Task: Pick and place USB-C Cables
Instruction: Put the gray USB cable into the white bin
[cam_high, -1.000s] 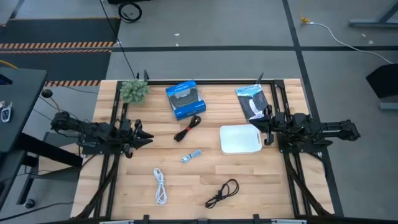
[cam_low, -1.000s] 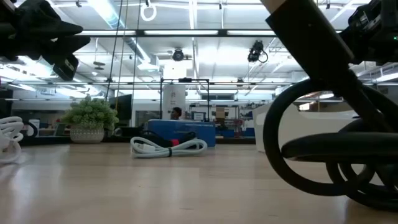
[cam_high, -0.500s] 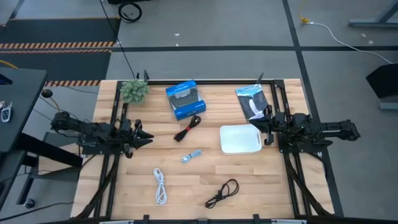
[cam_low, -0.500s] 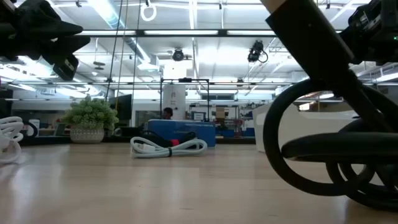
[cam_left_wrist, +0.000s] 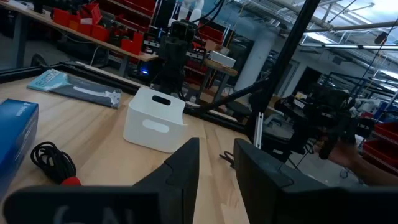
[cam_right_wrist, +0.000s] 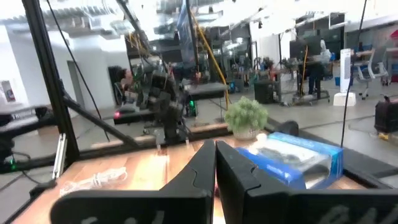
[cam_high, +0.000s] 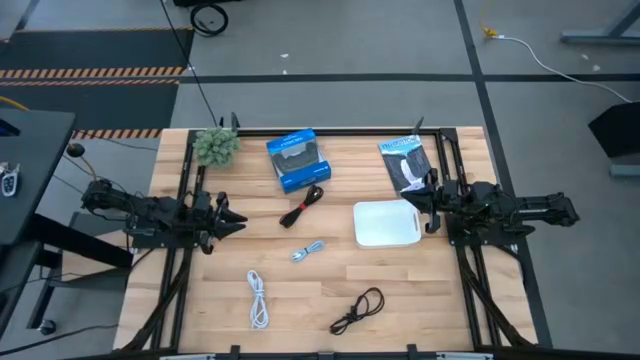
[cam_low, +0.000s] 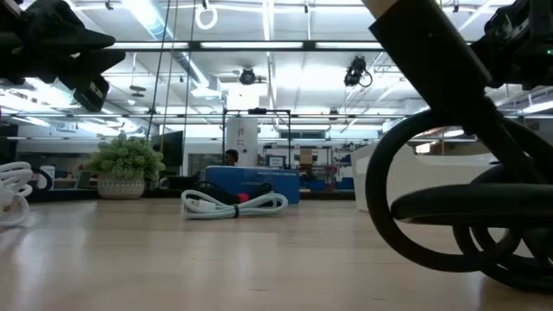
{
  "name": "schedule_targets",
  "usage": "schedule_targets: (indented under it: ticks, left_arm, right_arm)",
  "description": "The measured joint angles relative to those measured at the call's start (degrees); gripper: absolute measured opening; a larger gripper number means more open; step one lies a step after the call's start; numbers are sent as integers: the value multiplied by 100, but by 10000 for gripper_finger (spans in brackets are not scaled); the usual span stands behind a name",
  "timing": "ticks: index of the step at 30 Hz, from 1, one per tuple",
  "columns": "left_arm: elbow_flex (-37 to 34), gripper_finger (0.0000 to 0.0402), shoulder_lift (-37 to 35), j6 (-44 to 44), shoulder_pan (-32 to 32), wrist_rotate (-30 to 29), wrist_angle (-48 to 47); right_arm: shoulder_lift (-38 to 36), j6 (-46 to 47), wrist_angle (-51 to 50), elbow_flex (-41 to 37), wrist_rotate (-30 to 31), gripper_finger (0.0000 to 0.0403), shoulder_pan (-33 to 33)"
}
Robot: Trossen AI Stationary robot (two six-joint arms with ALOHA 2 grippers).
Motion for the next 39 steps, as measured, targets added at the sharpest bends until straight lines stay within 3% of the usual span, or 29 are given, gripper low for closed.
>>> schedule_targets:
  ticks: [6,10,13,19,23,28,33,39]
  left_arm:
    - [-2,107,1,-1,0,0,-1]
    - [0,107,-2,-1,-1,2,-2]
    - [0,107,0,-2,-2,2,0]
    - [-2,107,-2,1,0,2,0]
    - [-1,107,1,1,-1,1,0]
    - [0,107,1,-2,0,2,0]
    - [-1,107,-1,-1,0,2,0]
    - [0,107,-1,1,0,2,0]
  right_arm:
    - [65,-996,2170,-1,187,18,-6]
    - [297,-478,3050,-1,20,18,-6]
    - [578,383,3010,-1,-326,18,-6]
    - [1635,1480,3115,-1,-1707,18,131]
    - [2364,2657,3283,-1,-2008,18,456]
    - [3146,2294,3604,38,-1601,18,872]
    - [3872,2032,3549,442,-1596,18,1127]
    - [4706,1756,2350,1116,-1470,18,1346]
